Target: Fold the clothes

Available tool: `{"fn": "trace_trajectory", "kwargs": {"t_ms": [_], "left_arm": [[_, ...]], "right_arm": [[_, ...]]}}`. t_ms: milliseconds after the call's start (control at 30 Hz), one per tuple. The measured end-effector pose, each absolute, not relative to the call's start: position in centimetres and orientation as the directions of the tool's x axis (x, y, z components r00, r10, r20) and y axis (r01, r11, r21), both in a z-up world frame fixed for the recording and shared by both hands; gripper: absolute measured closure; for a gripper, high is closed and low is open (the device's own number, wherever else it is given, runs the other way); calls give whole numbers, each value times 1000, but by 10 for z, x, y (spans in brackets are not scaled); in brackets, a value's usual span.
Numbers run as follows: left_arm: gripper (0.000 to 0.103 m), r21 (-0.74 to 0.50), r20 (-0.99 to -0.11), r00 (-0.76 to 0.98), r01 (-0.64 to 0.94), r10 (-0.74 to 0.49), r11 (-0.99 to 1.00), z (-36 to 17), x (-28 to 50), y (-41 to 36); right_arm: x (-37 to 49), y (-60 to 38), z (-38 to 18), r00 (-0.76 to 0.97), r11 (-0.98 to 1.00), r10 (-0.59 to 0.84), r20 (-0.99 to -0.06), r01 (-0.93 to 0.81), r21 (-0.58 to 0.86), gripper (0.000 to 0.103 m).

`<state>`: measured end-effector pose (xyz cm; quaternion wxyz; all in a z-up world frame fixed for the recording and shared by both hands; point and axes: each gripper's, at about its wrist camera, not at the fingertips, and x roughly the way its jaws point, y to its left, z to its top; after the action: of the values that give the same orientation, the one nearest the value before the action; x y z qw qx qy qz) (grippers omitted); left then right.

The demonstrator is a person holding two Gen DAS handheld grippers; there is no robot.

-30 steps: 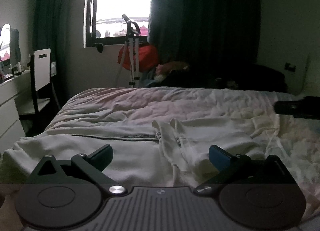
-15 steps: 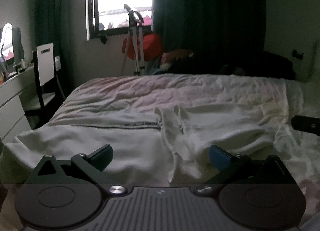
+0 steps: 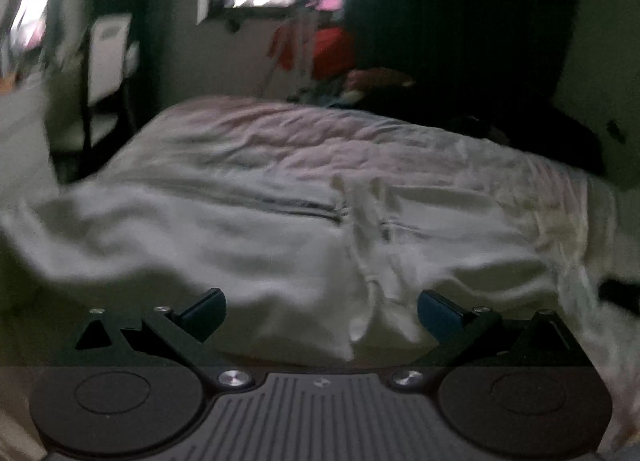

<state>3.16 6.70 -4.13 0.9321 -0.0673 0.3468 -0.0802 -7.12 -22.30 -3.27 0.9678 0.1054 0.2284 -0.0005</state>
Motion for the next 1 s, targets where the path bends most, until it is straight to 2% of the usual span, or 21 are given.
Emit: {"fn": "trace_trajectory", "kwargs": {"t_ms": [100, 233, 267, 333, 367, 433, 533, 633, 733, 800, 933, 1000], "left_arm": [[0, -337, -667, 712, -27, -219, 941, -47, 45, 111], [0, -540, -700, 674, -281, -237, 794, -63, 55, 195], [0, -620, -676, 687, -335, -266, 709, -70, 54, 217], [1, -801, -570, 745, -409, -347, 437, -93, 49, 258], [2, -845, -526, 772, -428, -358, 319, -103, 47, 273], [5, -852, -523, 787, -474, -327, 223, -115, 52, 291], [7, -836, -548, 783, -512, -293, 197, -124, 69, 303], [18, -828, -559, 792, -519, -245, 212, -124, 85, 312], [27, -797, -585, 802, -540, -121, 271, -117, 89, 325], [30, -786, -590, 805, -553, -67, 275, -116, 90, 337], [42, -759, -607, 794, -576, -9, 304, -115, 94, 348], [55, -738, -612, 791, -579, 19, 346, -110, 94, 345]], "right_arm": [[-71, -222, -35, 892, 979, 38, -451, 57, 194, 13], [-70, -221, -38, 886, 980, 22, -463, 74, 187, 13], [-70, -221, -39, 884, 979, 18, -467, 79, 187, 13], [-67, -221, -43, 877, 979, 12, -480, 89, 186, 13], [-65, -220, -46, 874, 979, 10, -486, 90, 183, 13], [-59, -217, -51, 866, 980, 7, -501, 93, 174, 13], [-44, -210, -53, 866, 984, 5, -500, 85, 157, 13], [-24, -202, -54, 874, 988, 3, -486, 71, 134, 13], [3, -195, -58, 882, 993, -2, -471, 57, 103, 13], [18, -193, -69, 869, 991, 34, -493, 34, 129, 13], [42, -184, -108, 784, 996, 50, -618, 6, 88, 13], [43, -179, -119, 775, 999, 36, -631, -3, 53, 11]]}}
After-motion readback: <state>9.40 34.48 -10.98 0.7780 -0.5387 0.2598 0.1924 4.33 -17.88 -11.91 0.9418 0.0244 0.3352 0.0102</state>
